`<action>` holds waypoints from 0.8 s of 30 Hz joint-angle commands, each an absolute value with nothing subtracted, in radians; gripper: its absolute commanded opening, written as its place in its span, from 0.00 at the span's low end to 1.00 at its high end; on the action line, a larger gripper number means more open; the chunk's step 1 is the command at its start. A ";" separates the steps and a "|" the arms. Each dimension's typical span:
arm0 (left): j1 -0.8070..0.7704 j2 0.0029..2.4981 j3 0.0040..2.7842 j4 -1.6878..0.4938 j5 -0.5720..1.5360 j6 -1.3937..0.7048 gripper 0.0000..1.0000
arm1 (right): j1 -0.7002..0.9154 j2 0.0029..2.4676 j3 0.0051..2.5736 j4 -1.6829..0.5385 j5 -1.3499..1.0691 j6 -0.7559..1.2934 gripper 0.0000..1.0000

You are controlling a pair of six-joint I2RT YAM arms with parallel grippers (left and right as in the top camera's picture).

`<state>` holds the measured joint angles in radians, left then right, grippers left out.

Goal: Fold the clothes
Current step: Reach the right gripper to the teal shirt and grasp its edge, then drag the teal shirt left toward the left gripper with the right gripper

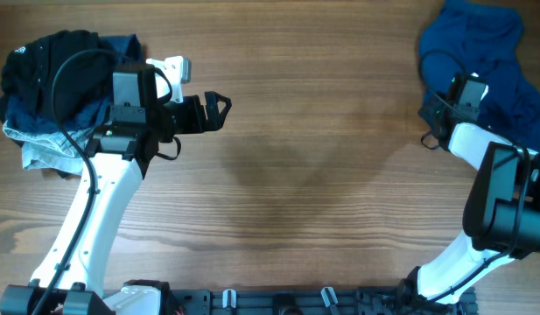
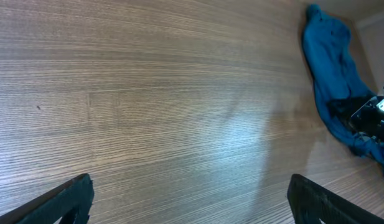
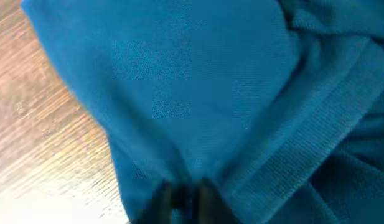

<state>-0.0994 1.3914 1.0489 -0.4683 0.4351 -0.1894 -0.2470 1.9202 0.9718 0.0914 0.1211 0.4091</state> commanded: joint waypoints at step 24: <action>0.026 1.157 1.068 -0.490 0.448 -0.225 1.00 | 0.614 1.662 1.008 0.359 -0.146 0.536 0.04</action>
<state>0.0002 1.1736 1.0508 -0.4549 0.4358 -0.2169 0.5266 1.6024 0.9833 0.2932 -0.2214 0.4843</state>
